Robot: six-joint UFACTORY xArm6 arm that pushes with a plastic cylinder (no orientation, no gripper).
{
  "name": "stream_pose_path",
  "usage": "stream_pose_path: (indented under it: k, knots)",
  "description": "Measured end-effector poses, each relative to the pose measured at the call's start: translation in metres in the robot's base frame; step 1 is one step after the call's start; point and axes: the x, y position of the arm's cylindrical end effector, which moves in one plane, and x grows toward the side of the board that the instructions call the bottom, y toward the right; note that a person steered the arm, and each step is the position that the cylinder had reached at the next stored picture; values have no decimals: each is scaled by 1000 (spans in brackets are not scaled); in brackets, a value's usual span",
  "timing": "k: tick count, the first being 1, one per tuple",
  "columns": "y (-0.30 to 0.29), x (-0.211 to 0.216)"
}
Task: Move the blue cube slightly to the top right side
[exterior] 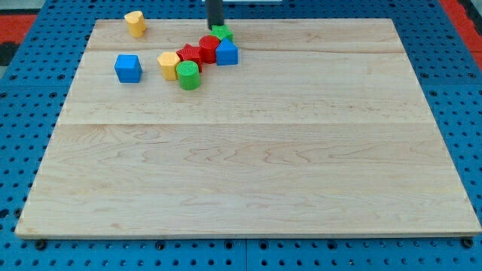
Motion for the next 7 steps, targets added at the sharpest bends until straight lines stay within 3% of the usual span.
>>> stream_pose_path:
  k: [3, 5, 6, 7]
  knots:
    - [56, 2]
    - [53, 93]
    - [-17, 157]
    - [-132, 195]
